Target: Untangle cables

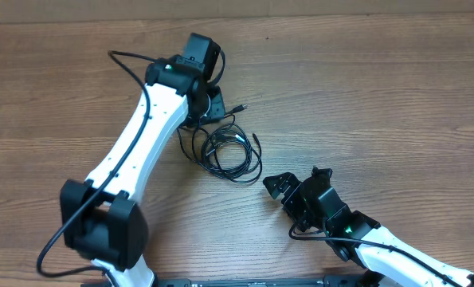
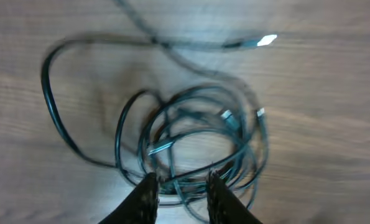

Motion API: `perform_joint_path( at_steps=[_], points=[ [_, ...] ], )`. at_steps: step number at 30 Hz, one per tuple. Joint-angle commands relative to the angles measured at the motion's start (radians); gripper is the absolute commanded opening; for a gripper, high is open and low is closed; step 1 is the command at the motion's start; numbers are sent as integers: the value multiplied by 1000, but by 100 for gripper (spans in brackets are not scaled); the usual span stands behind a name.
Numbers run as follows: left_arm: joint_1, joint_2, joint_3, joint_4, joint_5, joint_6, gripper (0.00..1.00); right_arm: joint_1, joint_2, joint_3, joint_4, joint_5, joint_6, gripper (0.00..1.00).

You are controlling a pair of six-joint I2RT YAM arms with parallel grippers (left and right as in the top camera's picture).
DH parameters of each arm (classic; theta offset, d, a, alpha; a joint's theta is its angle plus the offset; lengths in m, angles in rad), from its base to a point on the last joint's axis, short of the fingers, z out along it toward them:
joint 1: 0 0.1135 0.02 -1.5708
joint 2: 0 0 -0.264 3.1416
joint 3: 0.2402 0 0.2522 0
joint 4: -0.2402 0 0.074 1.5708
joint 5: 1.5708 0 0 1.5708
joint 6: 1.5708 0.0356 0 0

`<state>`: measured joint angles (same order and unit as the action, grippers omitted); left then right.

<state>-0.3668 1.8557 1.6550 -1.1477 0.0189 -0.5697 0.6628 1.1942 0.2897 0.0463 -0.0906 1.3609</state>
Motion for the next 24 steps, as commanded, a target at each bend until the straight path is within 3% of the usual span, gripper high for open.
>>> perform_joint_path(
  at_steps=[1,3,10,12,13,17,18,24],
  points=[
    [-7,48,-10,-45,31,6,29,5,3,5,-8,38,-9,100],
    [-8,61,-11,-78,33,6,36,5,3,5,-11,38,-9,100],
    [-7,13,-10,-133,-1,47,43,5,3,5,-21,38,-9,100],
    [-7,-23,-11,-163,-39,46,57,5,3,5,-26,38,-9,100],
    [-7,-52,-11,-182,-63,45,77,5,3,5,-29,38,-9,100],
    [-7,-158,-11,-229,-123,37,87,5,3,5,-33,38,-9,100],
    [-7,-188,-13,-235,-137,29,100,5,3,5,-33,38,-9,100],
    [-7,-386,-234,-114,-209,-48,100,5,3,5,-34,38,-9,100]
  ],
)
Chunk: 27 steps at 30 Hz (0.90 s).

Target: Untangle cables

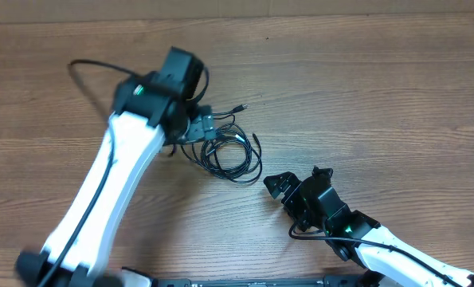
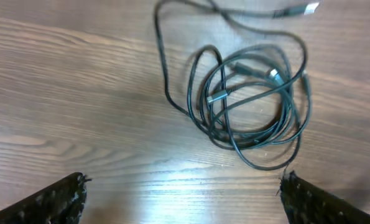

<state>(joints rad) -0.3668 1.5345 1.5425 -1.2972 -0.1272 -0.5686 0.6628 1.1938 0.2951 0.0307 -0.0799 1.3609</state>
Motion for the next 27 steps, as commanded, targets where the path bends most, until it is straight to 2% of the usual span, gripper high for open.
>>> perform_joint_path(
  at_steps=[1,6,10,17,23,27],
  points=[
    [-7,-104,-201,86,-52,-63,99,5,3,0,-18,27,-9,100],
    [-15,-209,-537,392,55,-39,100,5,3,0,-5,27,-9,100],
    [-23,-188,-676,558,55,-38,99,5,3,0,5,27,-9,100],
    [-23,-130,-738,771,50,-19,100,5,3,0,-2,27,-9,100],
    [-26,-40,-738,848,44,31,100,5,3,0,-1,27,-9,100],
    [-26,18,-738,869,11,29,87,5,3,0,-3,27,-9,100]
  ],
)
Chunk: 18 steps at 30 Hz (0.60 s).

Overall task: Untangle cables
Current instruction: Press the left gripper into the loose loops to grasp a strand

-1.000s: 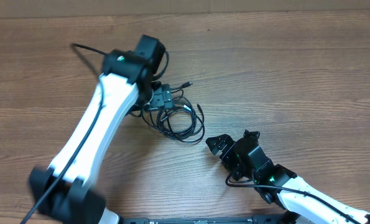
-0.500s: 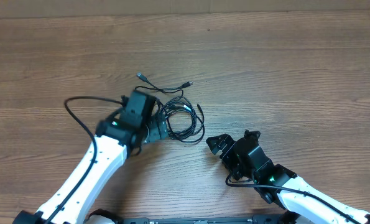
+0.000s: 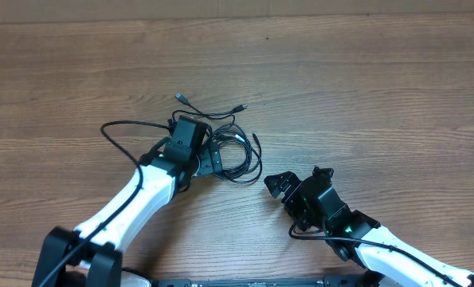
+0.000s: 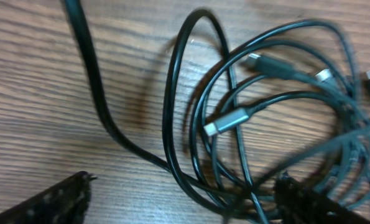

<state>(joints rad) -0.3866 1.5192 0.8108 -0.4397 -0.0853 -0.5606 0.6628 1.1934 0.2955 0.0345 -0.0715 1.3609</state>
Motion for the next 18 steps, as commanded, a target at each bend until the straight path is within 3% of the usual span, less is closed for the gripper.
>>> perform_joint_path(
  at_steps=[1,5,13,18],
  points=[
    [-6,43,-6,21,-34,21,86,5,4,0,-7,19,-9,100],
    [-6,71,-6,70,-47,6,84,5,4,-1,-6,19,-9,100],
    [-6,97,-6,113,-82,-176,70,5,4,-1,-6,19,-9,100],
    [-6,150,-6,130,-82,-253,70,5,4,0,-6,19,-8,100]
  ],
)
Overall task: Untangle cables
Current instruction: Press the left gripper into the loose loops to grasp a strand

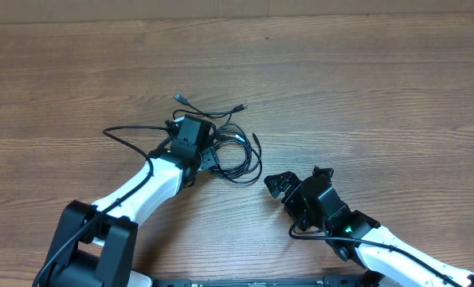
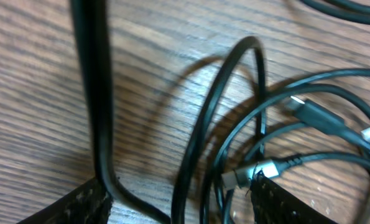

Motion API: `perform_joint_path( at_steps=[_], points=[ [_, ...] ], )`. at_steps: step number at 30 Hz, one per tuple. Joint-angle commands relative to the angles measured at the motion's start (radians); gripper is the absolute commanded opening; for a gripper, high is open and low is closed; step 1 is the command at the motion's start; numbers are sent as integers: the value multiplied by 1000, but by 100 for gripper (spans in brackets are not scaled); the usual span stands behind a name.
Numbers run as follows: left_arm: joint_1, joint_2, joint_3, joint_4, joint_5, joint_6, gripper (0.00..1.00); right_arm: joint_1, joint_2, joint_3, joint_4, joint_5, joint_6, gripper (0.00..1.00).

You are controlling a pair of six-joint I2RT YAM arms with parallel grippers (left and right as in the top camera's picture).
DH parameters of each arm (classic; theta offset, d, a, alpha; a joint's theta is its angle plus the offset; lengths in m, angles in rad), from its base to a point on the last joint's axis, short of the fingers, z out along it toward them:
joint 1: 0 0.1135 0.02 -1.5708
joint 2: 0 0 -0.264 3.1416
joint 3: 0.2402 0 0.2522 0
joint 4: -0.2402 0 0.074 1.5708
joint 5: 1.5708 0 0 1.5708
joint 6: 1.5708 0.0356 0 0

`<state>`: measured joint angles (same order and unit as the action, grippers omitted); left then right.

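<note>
A tangle of thin black cables (image 1: 235,154) lies mid-table, with loose plug ends pointing far left (image 1: 180,99), far right (image 1: 240,106) and right (image 1: 256,137). My left gripper (image 1: 206,157) sits low on the tangle's left side. In the left wrist view it (image 2: 178,202) is open, its fingertips (image 2: 85,202) straddling several strands (image 2: 200,143) and a silver plug (image 2: 254,170). A thicker strand (image 2: 90,87) runs beside the left fingertip. My right gripper (image 1: 288,182) rests open, right of the tangle, holding nothing.
The left arm's own black lead (image 1: 129,133) loops over the wooden table (image 1: 364,88) to the left of the tangle. The right arm (image 1: 380,243) lies along the near right edge.
My left gripper has come closer down onto the strands, which now fill the wrist view. Its jaws stand somewhat narrower, still apart. The right arm has not moved.
At first my left gripper was nearly shut on strands at the tangle's far side, the arm stretched out. Then it stood wide open and higher, left of the tangle. Then the arm was drawn back, the gripper low at the tangle's left side, and now lower still.
</note>
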<state>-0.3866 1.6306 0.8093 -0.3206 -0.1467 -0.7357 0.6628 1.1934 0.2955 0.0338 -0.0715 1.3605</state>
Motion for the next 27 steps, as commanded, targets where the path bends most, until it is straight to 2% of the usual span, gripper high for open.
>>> perform_joint_path(
  at_steps=[1,4,6,7,11,13,14,16,24,26,27],
  points=[
    [-6,51,-5,17,-21,-79,68,5,4,-1,-5,19,-8,100],
    [-6,78,-5,30,-20,-87,45,5,4,0,-5,19,-8,100],
    [-6,75,-4,31,-21,-92,23,5,4,-1,-5,19,-8,100],
    [-6,71,-4,34,-21,-92,17,5,4,0,-5,19,-8,100],
    [-6,43,-4,33,-20,-91,16,5,4,-1,-5,19,-8,100],
    [-6,24,-4,28,-19,-91,11,5,4,-1,-5,18,-8,100],
    [-6,15,-3,23,-17,-91,5,5,4,0,-5,18,-8,100],
    [-6,-13,-3,3,-16,-92,4,5,4,-1,-5,14,-8,100],
    [-6,-165,-2,-75,55,-91,4,5,4,0,-5,-10,-9,100],
    [-6,-203,-2,-85,93,-91,8,6,4,0,-5,-13,-9,100],
    [-6,-216,-2,-88,105,-91,14,5,4,0,-5,-18,-9,100]
  ],
)
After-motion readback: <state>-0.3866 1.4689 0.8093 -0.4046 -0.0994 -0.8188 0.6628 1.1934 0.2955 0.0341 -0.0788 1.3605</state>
